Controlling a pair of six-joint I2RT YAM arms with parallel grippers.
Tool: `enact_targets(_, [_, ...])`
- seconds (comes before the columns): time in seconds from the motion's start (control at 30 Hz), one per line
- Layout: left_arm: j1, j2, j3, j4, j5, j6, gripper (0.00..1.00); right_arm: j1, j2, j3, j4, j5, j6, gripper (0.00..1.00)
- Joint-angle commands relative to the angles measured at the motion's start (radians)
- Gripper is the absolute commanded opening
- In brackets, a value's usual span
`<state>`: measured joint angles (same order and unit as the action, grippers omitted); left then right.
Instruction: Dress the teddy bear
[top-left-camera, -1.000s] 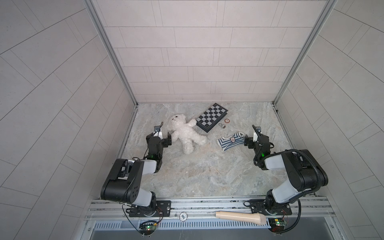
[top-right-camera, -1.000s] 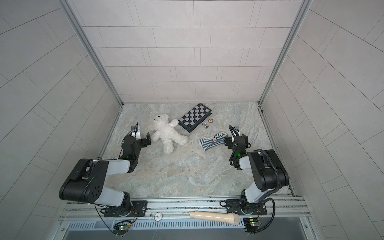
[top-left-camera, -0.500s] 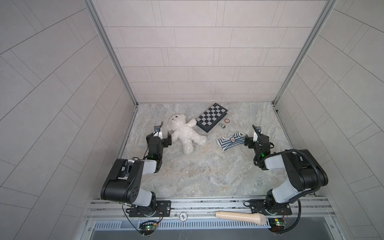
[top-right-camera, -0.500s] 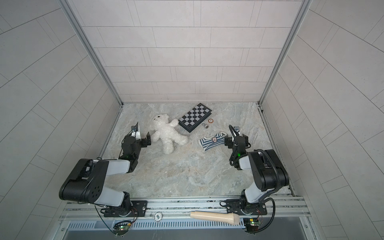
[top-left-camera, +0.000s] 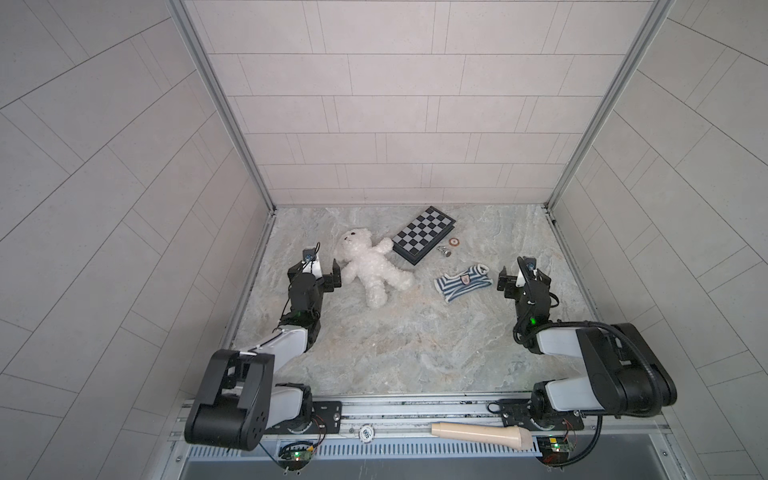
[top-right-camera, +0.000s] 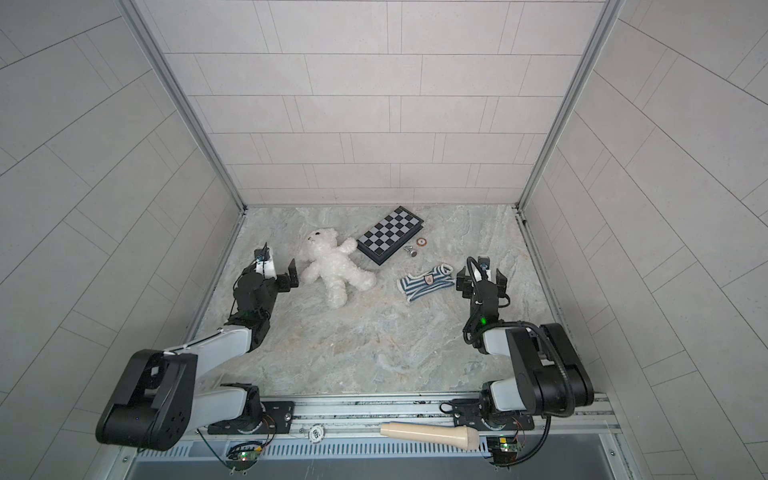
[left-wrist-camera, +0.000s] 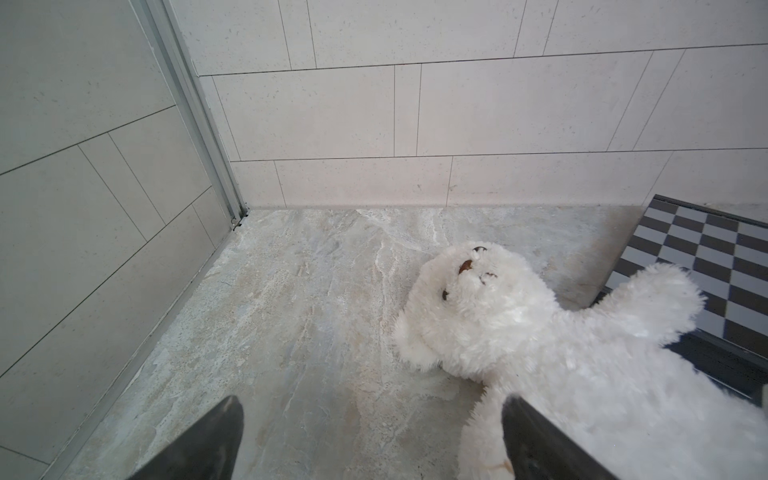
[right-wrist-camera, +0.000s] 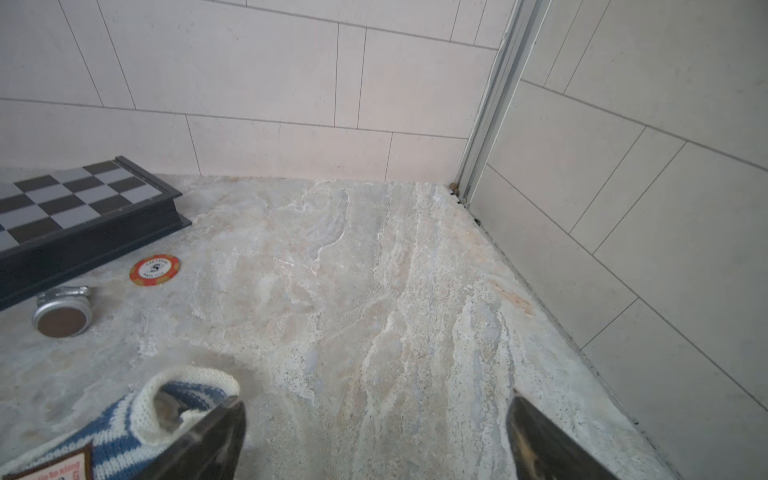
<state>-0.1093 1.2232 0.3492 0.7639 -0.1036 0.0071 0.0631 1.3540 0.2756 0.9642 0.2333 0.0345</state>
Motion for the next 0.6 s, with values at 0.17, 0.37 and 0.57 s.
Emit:
enact_targets(0.17, [-0.076, -0.151, 0.241, -0.592, -0.111, -0.343, 1.0, 0.049, -0.208, 0.147, -0.434, 0.063, 0.141, 0.99])
enact_targets(0.37, [-0.107, -0.058, 0.314, -0.6, 0.121, -0.576, 1.0, 0.134, -0.254, 0.241, -0.647, 0.082, 0.183, 1.0])
enact_targets(0.57, [-0.197, 0.111, 0.456, -0.692, 0.169, -0.615, 1.0, 0.219, -0.171, 0.319, -0.735, -0.007, 0.166, 1.0])
